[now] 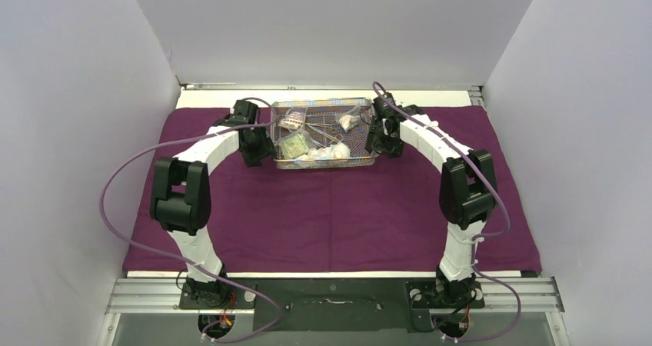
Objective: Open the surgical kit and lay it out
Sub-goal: Move the container from the surgical kit.
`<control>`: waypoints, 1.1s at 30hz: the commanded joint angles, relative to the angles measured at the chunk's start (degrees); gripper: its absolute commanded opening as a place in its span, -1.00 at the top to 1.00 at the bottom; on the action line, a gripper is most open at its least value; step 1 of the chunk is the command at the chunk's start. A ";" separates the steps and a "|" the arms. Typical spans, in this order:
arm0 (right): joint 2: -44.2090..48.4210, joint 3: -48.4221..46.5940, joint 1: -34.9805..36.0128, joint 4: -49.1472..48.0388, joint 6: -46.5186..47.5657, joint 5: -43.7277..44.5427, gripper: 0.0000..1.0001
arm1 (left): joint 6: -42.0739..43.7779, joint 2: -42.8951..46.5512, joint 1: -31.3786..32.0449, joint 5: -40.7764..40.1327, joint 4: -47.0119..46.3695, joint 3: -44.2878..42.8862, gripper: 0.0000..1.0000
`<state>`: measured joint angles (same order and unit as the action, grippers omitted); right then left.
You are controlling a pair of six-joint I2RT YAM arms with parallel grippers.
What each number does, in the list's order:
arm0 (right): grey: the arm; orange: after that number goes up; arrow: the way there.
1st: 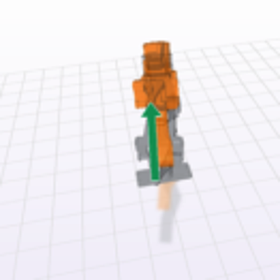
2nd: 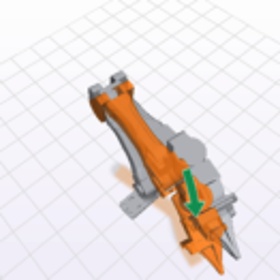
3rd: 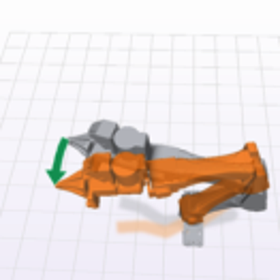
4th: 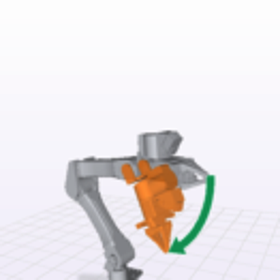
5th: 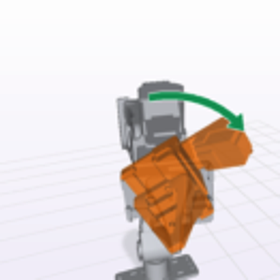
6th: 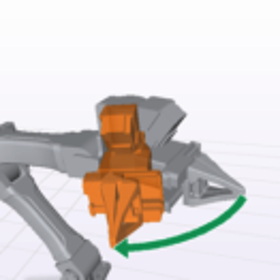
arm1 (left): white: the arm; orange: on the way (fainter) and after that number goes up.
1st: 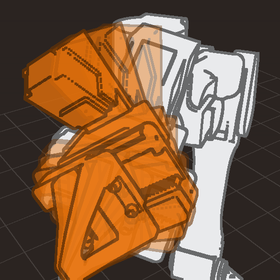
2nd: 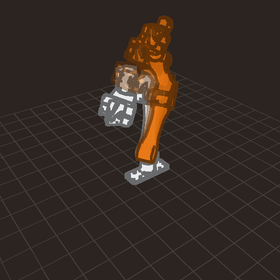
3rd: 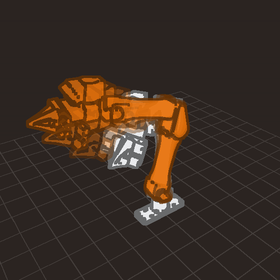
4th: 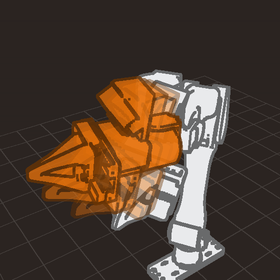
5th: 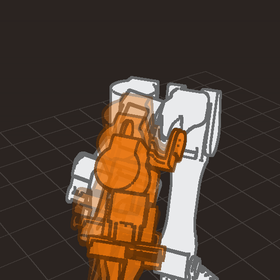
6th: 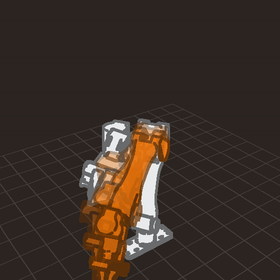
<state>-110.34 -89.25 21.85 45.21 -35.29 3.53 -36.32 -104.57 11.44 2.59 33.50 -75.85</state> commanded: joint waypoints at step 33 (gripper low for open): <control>0.75 -4.81 2.80 -6.86 -0.82 10.77 0.89 | 2.36 -0.85 2.39 -3.55 -2.64 -7.99 1.00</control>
<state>-117.60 -93.32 24.10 43.48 -35.24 7.31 -35.03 -109.73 13.45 -1.52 35.90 -80.42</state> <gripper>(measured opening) 0.118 0.086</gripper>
